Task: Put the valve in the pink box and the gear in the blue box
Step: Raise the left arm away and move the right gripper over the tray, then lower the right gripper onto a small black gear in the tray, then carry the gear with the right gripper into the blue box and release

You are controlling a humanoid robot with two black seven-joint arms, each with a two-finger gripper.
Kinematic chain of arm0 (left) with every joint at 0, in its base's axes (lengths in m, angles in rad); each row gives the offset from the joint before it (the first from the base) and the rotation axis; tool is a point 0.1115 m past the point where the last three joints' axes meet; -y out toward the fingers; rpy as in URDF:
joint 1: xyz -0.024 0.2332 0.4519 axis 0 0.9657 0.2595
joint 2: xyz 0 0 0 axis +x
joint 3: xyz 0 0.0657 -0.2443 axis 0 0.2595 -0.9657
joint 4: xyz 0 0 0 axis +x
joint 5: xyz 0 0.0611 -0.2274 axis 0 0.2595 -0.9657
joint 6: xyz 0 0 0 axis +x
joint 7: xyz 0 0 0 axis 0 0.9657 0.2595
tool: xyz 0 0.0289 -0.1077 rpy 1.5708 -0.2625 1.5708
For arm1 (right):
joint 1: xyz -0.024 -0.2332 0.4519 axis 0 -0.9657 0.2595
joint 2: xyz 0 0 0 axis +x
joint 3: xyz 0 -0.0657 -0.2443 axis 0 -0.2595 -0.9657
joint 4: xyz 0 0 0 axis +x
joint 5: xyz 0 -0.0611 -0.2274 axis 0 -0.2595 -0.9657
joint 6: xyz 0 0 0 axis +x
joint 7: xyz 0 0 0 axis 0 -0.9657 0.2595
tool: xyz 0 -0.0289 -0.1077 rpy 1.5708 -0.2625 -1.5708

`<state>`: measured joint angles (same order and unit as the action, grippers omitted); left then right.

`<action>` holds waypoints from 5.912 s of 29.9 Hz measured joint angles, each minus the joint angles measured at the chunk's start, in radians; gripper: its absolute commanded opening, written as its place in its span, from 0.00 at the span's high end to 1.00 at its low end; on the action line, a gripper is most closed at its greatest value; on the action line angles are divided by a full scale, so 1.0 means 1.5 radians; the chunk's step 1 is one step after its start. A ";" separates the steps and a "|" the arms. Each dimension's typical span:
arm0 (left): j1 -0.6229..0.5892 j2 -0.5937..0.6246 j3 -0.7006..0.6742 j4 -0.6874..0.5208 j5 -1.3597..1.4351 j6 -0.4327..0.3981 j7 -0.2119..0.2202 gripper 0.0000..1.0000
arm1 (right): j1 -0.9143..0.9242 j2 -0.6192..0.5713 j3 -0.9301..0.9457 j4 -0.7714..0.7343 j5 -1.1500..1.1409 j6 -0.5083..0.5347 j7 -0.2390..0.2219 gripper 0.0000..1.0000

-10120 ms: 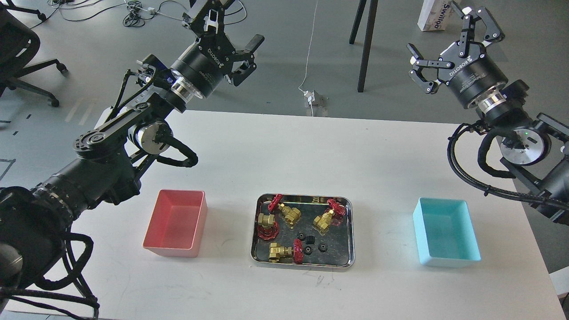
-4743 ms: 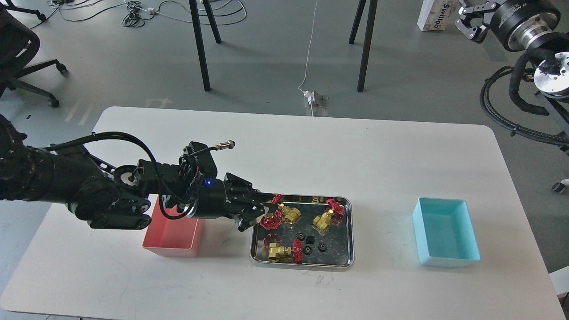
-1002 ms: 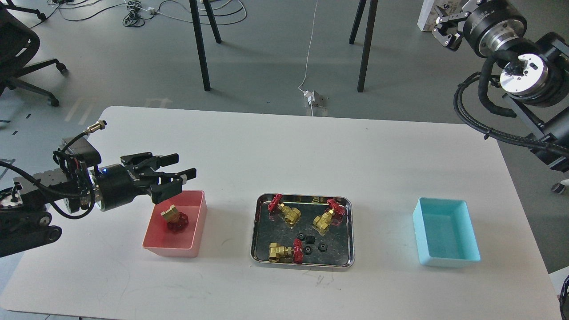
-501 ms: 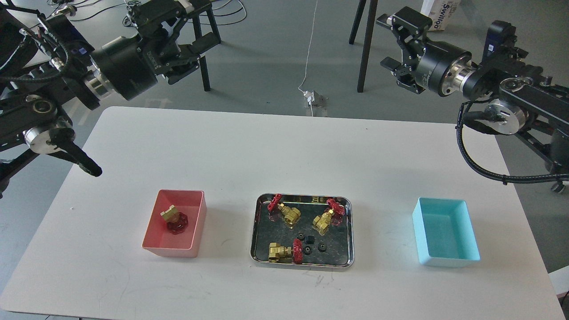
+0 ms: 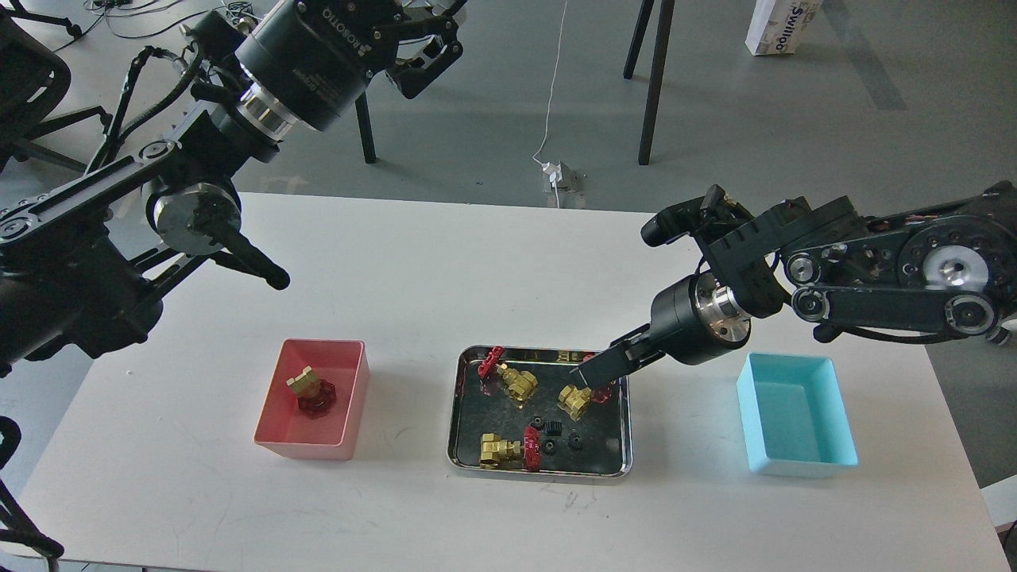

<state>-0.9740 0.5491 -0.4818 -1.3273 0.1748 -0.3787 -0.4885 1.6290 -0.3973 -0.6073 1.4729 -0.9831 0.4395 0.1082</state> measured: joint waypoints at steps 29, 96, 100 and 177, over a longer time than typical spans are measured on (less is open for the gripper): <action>0.041 -0.036 -0.001 -0.003 0.000 0.009 0.000 0.01 | -0.105 0.236 -0.110 -0.190 -0.064 -0.044 -0.041 0.46; 0.077 -0.053 -0.001 0.013 0.002 0.008 0.000 0.01 | -0.158 0.265 -0.105 -0.258 -0.031 -0.048 -0.036 0.47; 0.077 -0.053 -0.001 0.013 0.002 0.008 0.000 0.01 | -0.166 0.265 -0.105 -0.266 -0.031 -0.048 -0.036 0.47; 0.083 -0.090 -0.001 0.029 0.002 0.009 0.000 0.01 | -0.035 -0.327 -0.011 0.022 0.014 -0.040 -0.033 0.83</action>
<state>-0.8503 0.4137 -0.4833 -1.2839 0.1779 -0.3657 -0.4887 1.5772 -0.8880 -0.6234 1.5065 -0.9622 0.3788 0.0582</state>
